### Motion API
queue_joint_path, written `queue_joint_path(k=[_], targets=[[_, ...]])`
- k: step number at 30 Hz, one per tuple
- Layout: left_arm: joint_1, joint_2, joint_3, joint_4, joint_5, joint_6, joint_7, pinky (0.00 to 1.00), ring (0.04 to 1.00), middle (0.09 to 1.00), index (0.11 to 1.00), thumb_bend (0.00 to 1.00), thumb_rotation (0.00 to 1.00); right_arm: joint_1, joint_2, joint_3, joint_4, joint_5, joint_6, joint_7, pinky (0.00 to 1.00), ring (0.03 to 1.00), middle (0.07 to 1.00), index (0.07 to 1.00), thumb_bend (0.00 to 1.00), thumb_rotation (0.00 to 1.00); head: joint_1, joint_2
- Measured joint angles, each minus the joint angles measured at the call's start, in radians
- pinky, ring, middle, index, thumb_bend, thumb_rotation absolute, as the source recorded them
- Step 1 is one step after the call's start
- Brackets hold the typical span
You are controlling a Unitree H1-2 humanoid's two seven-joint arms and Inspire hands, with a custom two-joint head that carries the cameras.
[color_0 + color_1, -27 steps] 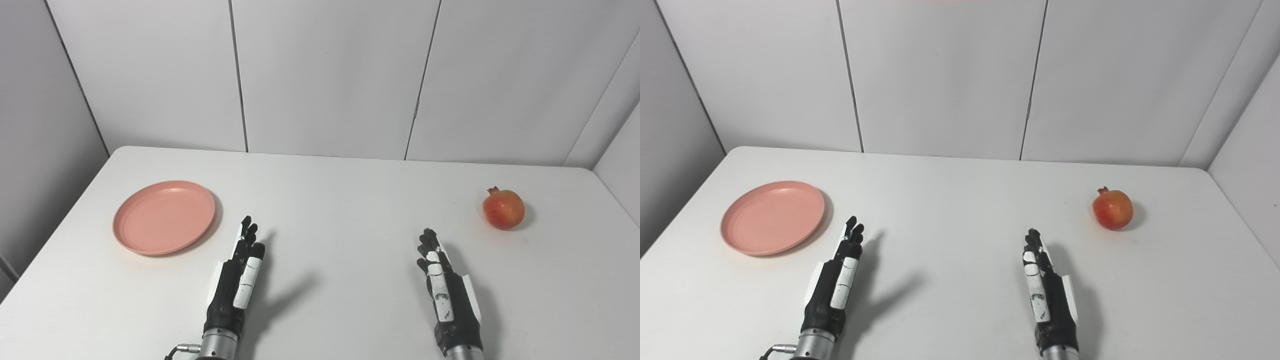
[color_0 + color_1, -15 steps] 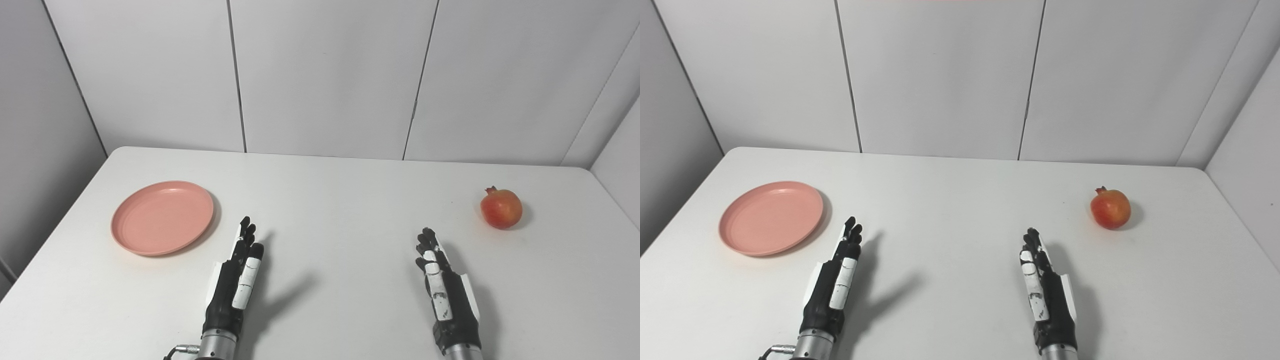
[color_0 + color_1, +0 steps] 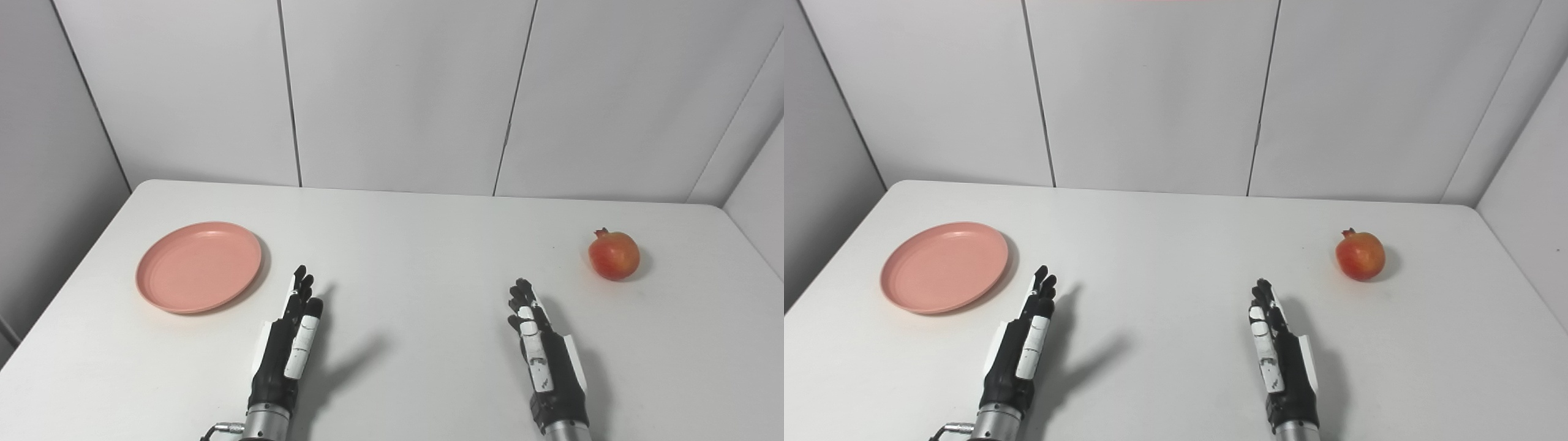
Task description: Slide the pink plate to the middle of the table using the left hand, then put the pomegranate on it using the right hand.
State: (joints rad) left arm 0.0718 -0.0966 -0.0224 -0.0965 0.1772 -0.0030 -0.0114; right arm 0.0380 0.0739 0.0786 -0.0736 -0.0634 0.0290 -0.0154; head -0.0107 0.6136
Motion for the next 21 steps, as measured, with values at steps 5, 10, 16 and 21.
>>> queue_joint_path(k=[5,10,16,21], targets=[[0.000,0.000,0.001,0.000,0.000,0.000,0.000,1.00,1.000,0.987,1.000,0.78,1.00,0.000,0.000,0.001,0.000,-0.003,-0.001,0.000,0.95,0.948,0.941,0.947,0.67,0.96,-0.002,0.000],[0.000,0.000,0.001,0.000,0.000,0.001,0.000,1.00,1.000,0.985,1.000,0.77,1.00,0.000,0.000,0.001,0.000,-0.005,-0.002,0.000,0.95,0.950,0.941,0.949,0.66,0.95,-0.002,0.000],[0.000,0.000,0.001,0.000,-0.001,0.001,0.000,1.00,1.000,0.986,1.000,0.77,1.00,0.000,0.000,0.003,0.000,-0.010,-0.003,-0.001,0.95,0.952,0.942,0.951,0.65,0.95,-0.003,0.000],[0.000,0.000,0.000,0.000,0.001,0.001,0.000,1.00,1.000,0.984,1.000,0.77,1.00,0.000,0.000,0.003,0.000,-0.010,-0.003,-0.001,0.96,0.953,0.943,0.951,0.64,0.96,0.009,-0.014]])
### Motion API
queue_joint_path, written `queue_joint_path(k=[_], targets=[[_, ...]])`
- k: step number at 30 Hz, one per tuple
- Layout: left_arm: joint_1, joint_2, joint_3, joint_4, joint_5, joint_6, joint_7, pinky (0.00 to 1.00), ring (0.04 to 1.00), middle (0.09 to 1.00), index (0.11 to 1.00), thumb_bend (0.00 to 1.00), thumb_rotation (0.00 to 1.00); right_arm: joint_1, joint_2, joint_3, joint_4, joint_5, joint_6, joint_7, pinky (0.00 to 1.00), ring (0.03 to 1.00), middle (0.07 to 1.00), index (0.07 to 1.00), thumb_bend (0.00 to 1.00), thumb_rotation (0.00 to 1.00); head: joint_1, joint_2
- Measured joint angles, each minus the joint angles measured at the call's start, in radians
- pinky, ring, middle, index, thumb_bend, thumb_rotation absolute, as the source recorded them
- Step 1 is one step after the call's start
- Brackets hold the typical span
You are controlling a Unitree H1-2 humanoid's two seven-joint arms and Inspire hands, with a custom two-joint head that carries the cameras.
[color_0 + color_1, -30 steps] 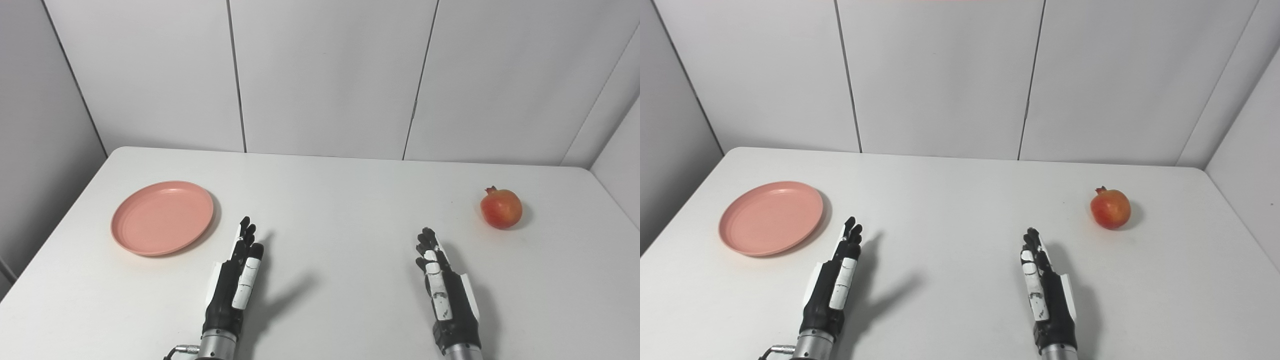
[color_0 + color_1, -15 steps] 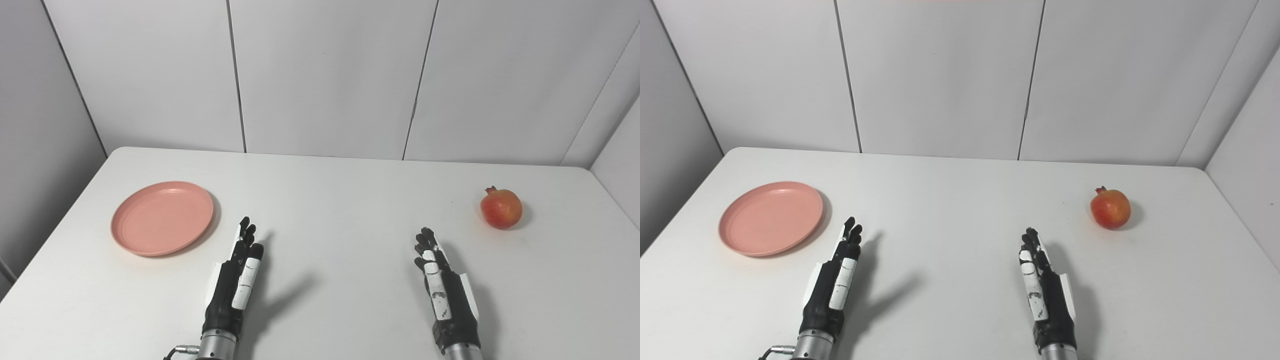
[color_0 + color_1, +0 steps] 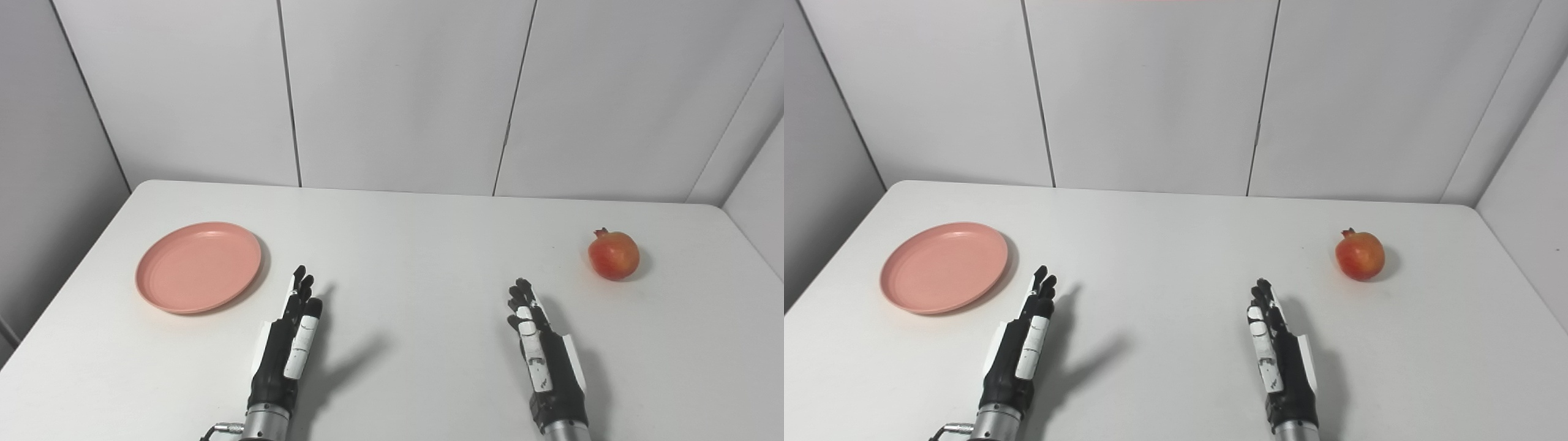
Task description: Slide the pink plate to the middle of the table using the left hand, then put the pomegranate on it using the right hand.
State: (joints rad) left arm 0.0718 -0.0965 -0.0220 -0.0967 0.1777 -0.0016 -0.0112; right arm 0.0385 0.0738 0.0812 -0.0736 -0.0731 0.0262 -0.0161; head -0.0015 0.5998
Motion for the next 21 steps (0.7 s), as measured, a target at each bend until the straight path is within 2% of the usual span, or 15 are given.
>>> queue_joint_path(k=[7,10,16,18,20,21], targets=[[0.000,-0.001,-0.009,0.008,0.007,-0.003,0.013,1.00,1.000,0.988,1.000,0.80,1.00,-0.002,-0.008,-0.001,0.011,0.015,-0.001,0.006,0.97,0.961,0.951,0.963,0.65,0.97,0.064,-0.037],[-0.001,-0.004,-0.020,0.011,0.023,-0.004,0.022,1.00,1.000,0.989,1.000,0.79,1.00,-0.014,-0.021,-0.004,0.024,0.028,-0.011,0.010,0.96,0.957,0.951,0.966,0.65,0.97,0.116,-0.064],[-0.003,-0.014,-0.041,0.026,0.050,-0.010,0.049,1.00,0.992,0.991,1.000,0.76,1.00,-0.038,-0.040,-0.017,0.055,0.073,-0.038,0.015,0.97,0.959,0.958,0.975,0.67,0.96,0.160,-0.090],[-0.006,-0.016,-0.048,0.033,0.064,-0.012,0.060,1.00,0.990,0.986,1.000,0.75,1.00,-0.047,-0.049,-0.018,0.065,0.083,-0.042,0.021,0.97,0.958,0.960,0.978,0.68,0.97,0.193,-0.116],[-0.012,-0.020,-0.057,0.044,0.066,-0.015,0.067,1.00,0.989,0.984,1.000,0.75,1.00,-0.051,-0.059,-0.019,0.071,0.088,-0.045,0.029,0.98,0.957,0.960,0.978,0.68,0.97,0.193,-0.117],[-0.014,-0.021,-0.059,0.047,0.067,-0.016,0.073,1.00,0.988,0.984,1.000,0.75,1.00,-0.054,-0.062,-0.019,0.075,0.091,-0.050,0.032,0.98,0.957,0.959,0.977,0.68,0.97,0.208,-0.132]])
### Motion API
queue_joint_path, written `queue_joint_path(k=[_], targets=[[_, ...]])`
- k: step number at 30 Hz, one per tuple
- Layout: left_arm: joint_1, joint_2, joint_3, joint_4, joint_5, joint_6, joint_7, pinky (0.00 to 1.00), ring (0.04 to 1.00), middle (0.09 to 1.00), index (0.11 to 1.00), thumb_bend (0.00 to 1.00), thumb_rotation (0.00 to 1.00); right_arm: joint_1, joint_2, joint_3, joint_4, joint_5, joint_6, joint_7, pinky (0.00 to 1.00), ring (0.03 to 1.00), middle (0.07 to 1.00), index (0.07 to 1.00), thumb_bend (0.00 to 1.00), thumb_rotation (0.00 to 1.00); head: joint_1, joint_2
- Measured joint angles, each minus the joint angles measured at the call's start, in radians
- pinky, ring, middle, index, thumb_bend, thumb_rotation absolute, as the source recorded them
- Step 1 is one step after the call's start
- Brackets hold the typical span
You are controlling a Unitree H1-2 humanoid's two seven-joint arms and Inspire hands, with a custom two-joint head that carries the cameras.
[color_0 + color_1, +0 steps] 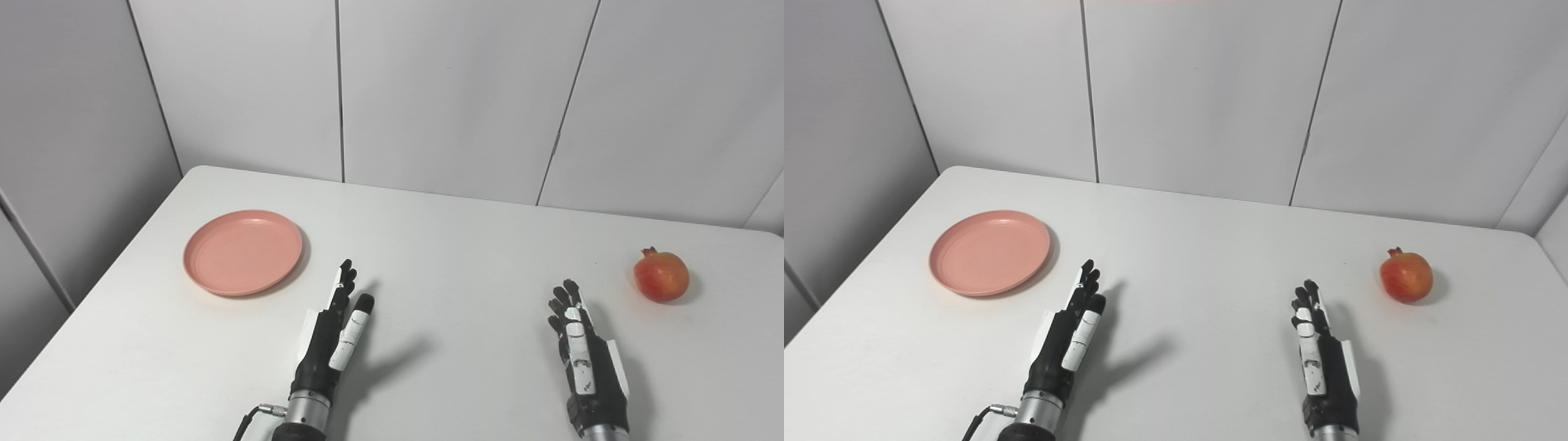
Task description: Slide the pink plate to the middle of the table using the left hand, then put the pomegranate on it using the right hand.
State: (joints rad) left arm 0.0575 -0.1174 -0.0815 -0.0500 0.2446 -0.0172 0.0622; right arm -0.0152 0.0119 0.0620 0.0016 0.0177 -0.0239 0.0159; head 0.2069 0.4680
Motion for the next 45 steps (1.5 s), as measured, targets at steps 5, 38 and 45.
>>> queue_joint_path(k=[5,38,45], targets=[[-0.010,-0.007,-0.012,0.019,0.003,-0.020,0.023,0.98,0.986,0.983,1.000,0.75,1.00,-0.019,-0.008,-0.021,0.028,0.035,-0.030,0.013,1.00,0.975,0.973,0.988,0.70,0.96,0.025,-0.040],[-0.013,-0.009,-0.021,0.021,-0.046,-0.054,0.035,1.00,0.997,1.000,1.000,0.76,1.00,-0.038,-0.019,-0.023,0.053,0.036,-0.064,0.019,1.00,0.965,0.961,0.979,0.66,0.97,0.019,-0.040],[0.010,-0.007,0.012,-0.067,-0.162,0.052,0.003,1.00,0.992,1.000,1.000,0.85,1.00,-0.001,-0.006,-0.038,-0.002,0.088,-0.064,0.022,1.00,0.970,0.956,0.965,0.62,0.89,0.009,-0.026]])
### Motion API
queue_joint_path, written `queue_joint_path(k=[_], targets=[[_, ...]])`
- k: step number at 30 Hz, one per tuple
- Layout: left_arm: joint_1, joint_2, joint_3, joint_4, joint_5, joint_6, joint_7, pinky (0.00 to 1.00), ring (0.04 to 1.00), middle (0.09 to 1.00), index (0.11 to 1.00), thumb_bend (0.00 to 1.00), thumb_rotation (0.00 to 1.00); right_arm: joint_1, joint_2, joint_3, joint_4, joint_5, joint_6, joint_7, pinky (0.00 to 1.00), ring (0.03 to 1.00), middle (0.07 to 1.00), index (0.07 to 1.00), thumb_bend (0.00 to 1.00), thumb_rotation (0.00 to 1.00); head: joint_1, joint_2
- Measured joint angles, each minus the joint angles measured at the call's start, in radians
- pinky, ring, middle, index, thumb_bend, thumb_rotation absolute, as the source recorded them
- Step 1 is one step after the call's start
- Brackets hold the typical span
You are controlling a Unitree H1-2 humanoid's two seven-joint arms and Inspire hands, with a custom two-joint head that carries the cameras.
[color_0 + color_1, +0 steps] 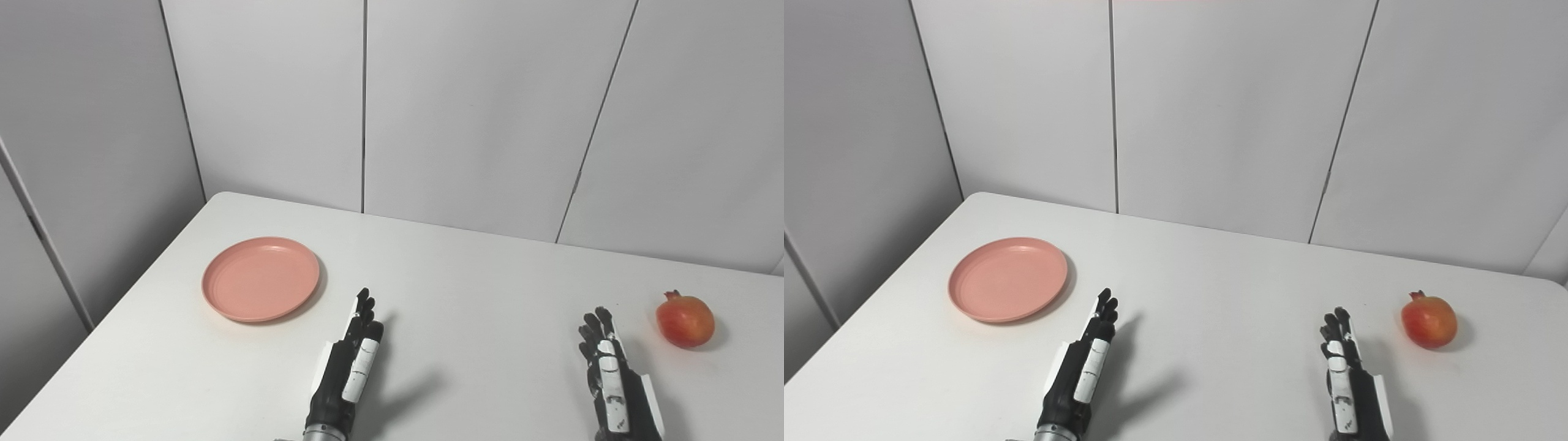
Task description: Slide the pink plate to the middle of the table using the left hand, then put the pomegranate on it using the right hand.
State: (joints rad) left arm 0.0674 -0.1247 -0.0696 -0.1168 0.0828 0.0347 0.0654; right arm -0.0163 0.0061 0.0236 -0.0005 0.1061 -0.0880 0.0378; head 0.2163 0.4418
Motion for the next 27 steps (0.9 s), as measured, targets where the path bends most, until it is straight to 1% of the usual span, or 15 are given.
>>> queue_joint_path(k=[1,3,6,7,9,10,14,17,18,20,23,24,27], targets=[[-0.001,0.000,0.007,-0.018,-0.011,0.014,-0.001,1.00,0.988,0.998,0.997,0.86,1.00,0.008,0.003,-0.007,-0.008,0.014,0.000,0.000,1.00,0.968,0.953,0.957,0.64,0.88,0.000,0.000],[-0.008,0.003,0.023,-0.057,-0.037,0.054,-0.008,1.00,0.960,0.963,0.962,0.90,1.00,0.016,0.006,-0.016,-0.014,0.038,-0.001,0.002,1.00,0.955,0.944,0.935,0.70,0.85,0.000,0.000],[-0.047,0.022,0.043,-0.124,-0.078,0.118,-0.033,0.95,0.910,0.924,0.928,0.93,0.97,0.020,0.008,-0.025,-0.015,0.069,-0.005,0.006,1.00,0.949,0.939,0.923,0.72,0.85,0.000,0.000],[-0.065,0.034,0.051,-0.143,-0.088,0.137,-0.039,0.91,0.882,0.900,0.905,0.93,0.96,0.021,0.008,-0.025,-0.017,0.071,-0.005,0.006,1.00,0.949,0.940,0.920,0.72,0.85,0.000,0.000],[-0.107,0.057,0.070,-0.166,-0.104,0.159,-0.044,0.90,0.867,0.886,0.891,0.94,0.95,0.026,0.008,-0.028,-0.024,0.072,-0.006,0.007,1.00,0.949,0.939,0.918,0.72,0.85,0.000,0.000],[-0.124,0.067,0.080,-0.180,-0.109,0.172,-0.044,0.89,0.862,0.881,0.888,0.95,0.95,0.027,0.009,-0.029,-0.026,0.075,-0.006,0.007,1.00,0.949,0.936,0.913,0.72,0.84,0.009,-0.008],[-0.181,0.122,0.112,-0.229,-0.148,0.210,-0.063,0.87,0.854,0.873,0.887,0.96,0.96,0.029,0.012,-0.032,-0.029,0.082,-0.007,0.007,0.99,0.945,0.932,0.915,0.73,0.84,0.008,-0.009],[-0.209,0.162,0.146,-0.245,-0.183,0.252,-0.078,0.86,0.848,0.863,0.902,0.97,0.99,0.029,0.014,-0.029,-0.029,0.078,-0.007,0.006,0.99,0.942,0.931,0.916,0.74,0.84,0.009,-0.009],[-0.221,0.180,0.160,-0.249,-0.200,0.265,-0.082,0.86,0.849,0.864,0.915,0.97,1.00,0.030,0.015,-0.028,-0.029,0.072,-0.006,0.003,0.99,0.939,0.928,0.914,0.74,0.85,0.008,-0.009],[-0.243,0.227,0.187,-0.246,-0.230,0.268,-0.103,0.84,0.837,0.850,0.917,0.97,1.00,0.030,0.016,-0.027,-0.030,0.069,-0.006,0.003,0.99,0.942,0.930,0.916,0.73,0.85,0.001,-0.009],[-0.285,0.311,0.234,-0.212,-0.267,0.267,-0.131,0.82,0.820,0.831,0.921,0.99,1.00,0.033,0.017,-0.026,-0.033,0.068,-0.007,0.003,0.99,0.940,0.925,0.908,0.70,0.84,0.001,-0.009],[-0.296,0.338,0.250,-0.198,-0.277,0.267,-0.139,0.83,0.819,0.830,0.918,0.99,1.00,0.033,0.017,-0.026,-0.033,0.068,-0.006,0.003,0.99,0.942,0.926,0.904,0.70,0.84,0.029,-0.015],[-0.323,0.409,0.272,-0.170,-0.293,0.267,-0.162,0.83,0.816,0.831,0.897,0.99,1.00,0.034,0.016,-0.027,-0.033,0.068,-0.006,0.003,1.00,0.961,0.947,0.914,0.70,0.85,0.044,-0.020]])
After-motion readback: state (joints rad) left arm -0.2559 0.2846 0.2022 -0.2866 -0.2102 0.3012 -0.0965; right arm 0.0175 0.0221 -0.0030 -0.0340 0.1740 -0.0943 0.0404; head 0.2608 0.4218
